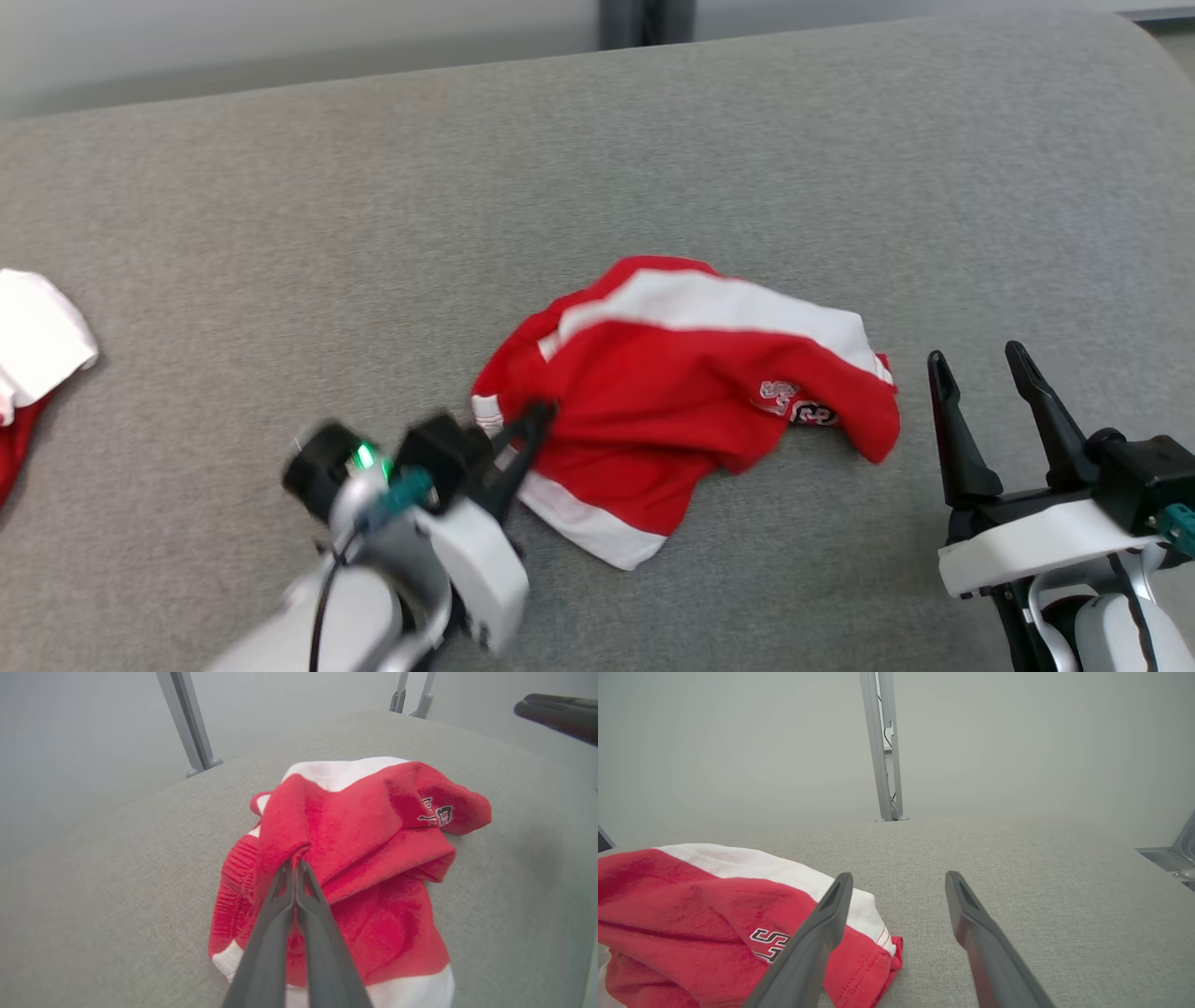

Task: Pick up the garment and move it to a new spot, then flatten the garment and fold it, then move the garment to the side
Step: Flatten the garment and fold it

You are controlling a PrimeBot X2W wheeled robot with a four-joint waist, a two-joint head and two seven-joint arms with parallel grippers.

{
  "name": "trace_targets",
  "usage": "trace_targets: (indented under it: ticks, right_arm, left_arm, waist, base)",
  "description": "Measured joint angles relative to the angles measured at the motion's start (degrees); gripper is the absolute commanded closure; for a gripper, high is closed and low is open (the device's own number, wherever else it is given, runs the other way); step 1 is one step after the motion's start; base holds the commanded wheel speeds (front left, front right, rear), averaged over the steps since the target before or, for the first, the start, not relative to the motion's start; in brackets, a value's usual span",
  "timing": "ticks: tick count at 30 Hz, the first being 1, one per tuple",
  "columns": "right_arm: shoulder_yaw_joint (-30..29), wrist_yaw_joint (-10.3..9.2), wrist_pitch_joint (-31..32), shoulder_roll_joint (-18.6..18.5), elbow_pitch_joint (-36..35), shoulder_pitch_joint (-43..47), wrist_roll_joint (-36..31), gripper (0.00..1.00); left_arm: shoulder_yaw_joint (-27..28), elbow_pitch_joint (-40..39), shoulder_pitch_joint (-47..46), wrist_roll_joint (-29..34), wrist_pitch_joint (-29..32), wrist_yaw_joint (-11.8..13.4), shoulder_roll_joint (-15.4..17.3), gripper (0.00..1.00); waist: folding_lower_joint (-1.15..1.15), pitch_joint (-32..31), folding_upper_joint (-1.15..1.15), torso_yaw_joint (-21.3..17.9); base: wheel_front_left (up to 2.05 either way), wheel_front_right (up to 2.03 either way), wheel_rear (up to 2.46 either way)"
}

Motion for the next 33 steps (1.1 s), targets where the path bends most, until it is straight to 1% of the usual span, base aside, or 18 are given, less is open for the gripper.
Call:
trace_targets:
  ticks: [3,6,7,10,13,14,15,17,20,23,27,29,30,33]
  right_arm:
    - [-0.55,0.00,0.98,-0.02,-0.48,0.18,-0.23,0.00]
    - [-1.15,0.00,1.58,0.01,-1.19,0.38,-0.31,0.00]
    - [-1.40,0.00,1.98,0.01,-1.41,0.40,-0.46,0.00]
    - [-2.24,0.00,2.70,0.01,-2.16,0.71,-0.62,0.00]
    - [-3.16,0.01,3.27,0.02,-2.67,1.07,-0.66,0.00]
    - [-3.66,0.01,3.32,0.03,-2.90,1.09,-0.66,0.00]
    - [-4.37,0.01,3.31,0.02,-3.18,1.14,-0.66,0.00]
    - [-5.48,0.00,3.32,0.00,-3.38,1.36,-0.65,0.00]
    - [-7.27,0.00,3.53,0.02,-3.71,1.57,-0.85,0.00]
    - [-9.22,0.00,3.86,0.01,-4.31,1.93,-1.83,0.00]
    - [-11.17,0.00,4.44,-0.02,-5.83,3.18,-3.45,0.00]
    - [-11.07,0.00,4.90,-0.01,-6.49,3.61,-3.64,0.00]
    - [-10.21,0.00,5.35,-0.02,-7.22,3.98,-4.11,0.00]
    - [-8.02,0.00,5.80,-0.02,-7.77,4.05,-4.31,0.00]
  left_arm:
    - [-1.62,-2.89,6.00,-0.68,-0.81,1.74,0.11,1.00]
    - [-3.50,-2.88,8.77,0.21,-1.70,2.69,0.24,1.00]
    - [-4.14,-2.37,9.47,0.21,-1.69,2.72,-0.05,1.00]
    - [-6.24,0.21,10.95,0.24,-2.20,1.64,-1.12,1.00]
    - [-6.34,2.78,11.76,-0.86,-3.33,0.82,-2.61,1.00]
    - [-6.20,3.47,11.99,-1.43,-3.78,0.82,-3.32,0.54]
    - [-5.73,3.89,12.23,-1.89,-4.78,0.88,-3.90,0.00]
    - [-4.30,3.97,12.87,-3.47,-6.70,0.93,-4.95,0.00]
    - [-2.12,2.77,13.67,-5.00,-9.77,1.56,-5.57,0.00]
    - [0.71,-0.09,14.81,-6.08,-12.41,3.00,-5.70,0.00]
    - [5.42,-4.47,16.12,-6.35,-14.18,5.72,-4.03,0.00]
    - [7.98,-6.32,16.77,-6.30,-14.67,7.24,-3.02,0.00]
    - [10.44,-7.67,17.20,-6.12,-14.89,8.50,-1.92,0.00]
    - [13.96,-8.98,18.12,-5.77,-15.12,10.05,-0.33,0.00]
  waist:
    - [0.00,-0.06,0.00,2.08]
    - [0.00,-0.19,0.00,3.86]
    - [0.00,-0.24,0.00,4.38]
    - [0.00,-0.35,0.00,5.68]
    - [0.00,-0.63,0.00,6.30]
    - [0.00,-0.78,0.00,6.38]
    - [0.00,-0.94,0.00,6.42]
    - [0.00,-1.37,0.00,6.43]
    - [0.00,-2.14,0.00,6.24]
    - [0.00,-3.01,0.00,5.82]
    - [0.00,-4.11,0.00,5.26]
    - [0.00,-4.57,0.00,5.04]
    - [0.00,-5.07,0.00,4.91]
    - [0.00,-5.72,0.00,4.86]
  base:
    - [0.00,0.00,0.00]
    - [0.00,0.00,0.00]
    - [0.00,0.00,0.00]
    - [0.00,0.00,0.00]
    - [0.00,0.00,0.00]
    - [0.00,0.00,0.00]
    - [0.00,0.00,0.00]
    - [0.00,0.00,0.00]
    - [0.00,0.00,0.00]
    - [0.00,0.00,0.00]
    - [0.00,0.00,0.00]
    - [0.00,0.00,0.00]
    - [0.00,0.00,0.00]
    - [0.00,0.00,0.00]
